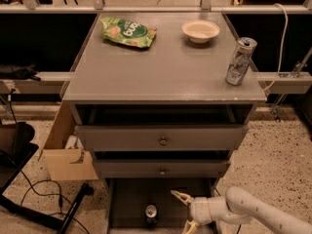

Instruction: Place pepsi can into bottom drawer

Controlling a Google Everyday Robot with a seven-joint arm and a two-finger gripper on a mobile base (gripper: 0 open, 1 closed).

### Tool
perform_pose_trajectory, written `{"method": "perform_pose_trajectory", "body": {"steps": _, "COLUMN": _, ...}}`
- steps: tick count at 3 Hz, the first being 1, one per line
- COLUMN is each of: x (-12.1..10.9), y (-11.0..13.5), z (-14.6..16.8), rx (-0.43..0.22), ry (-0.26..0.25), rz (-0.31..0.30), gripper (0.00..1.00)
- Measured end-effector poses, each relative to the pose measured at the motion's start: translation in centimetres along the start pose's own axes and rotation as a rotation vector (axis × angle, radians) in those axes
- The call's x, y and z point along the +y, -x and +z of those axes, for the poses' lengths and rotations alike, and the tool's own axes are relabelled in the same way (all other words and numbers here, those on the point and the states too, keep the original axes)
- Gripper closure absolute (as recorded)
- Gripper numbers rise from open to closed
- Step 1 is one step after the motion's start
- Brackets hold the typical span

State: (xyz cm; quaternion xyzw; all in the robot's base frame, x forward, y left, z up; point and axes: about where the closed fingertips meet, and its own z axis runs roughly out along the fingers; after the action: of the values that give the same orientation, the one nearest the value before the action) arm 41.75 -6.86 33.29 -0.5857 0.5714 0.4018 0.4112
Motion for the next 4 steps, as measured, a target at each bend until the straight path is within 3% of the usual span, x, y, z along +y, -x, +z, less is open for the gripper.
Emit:
{"method": "perform_pose_trajectory", "body": {"steps": 1, "x": 3.0, "y": 3.0, "z": -3.9, "rx": 0.059, "ry": 0.078, "rz": -0.028, "gripper": 0.0}}
{"method": "perform_pose_trajectory", "body": {"steps": 2, "x": 5.6, "y": 6.6, "z": -7.7, "rx": 0.138, "ry": 0.116, "rz": -0.039, "gripper": 0.0}}
{"method": "perform_pose_trajectory", "body": {"steps": 4, "x": 8.8, "y": 15.0, "z": -12.1, "rx": 0.327, "ry": 0.103, "rz": -0.077, "gripper": 0.0}}
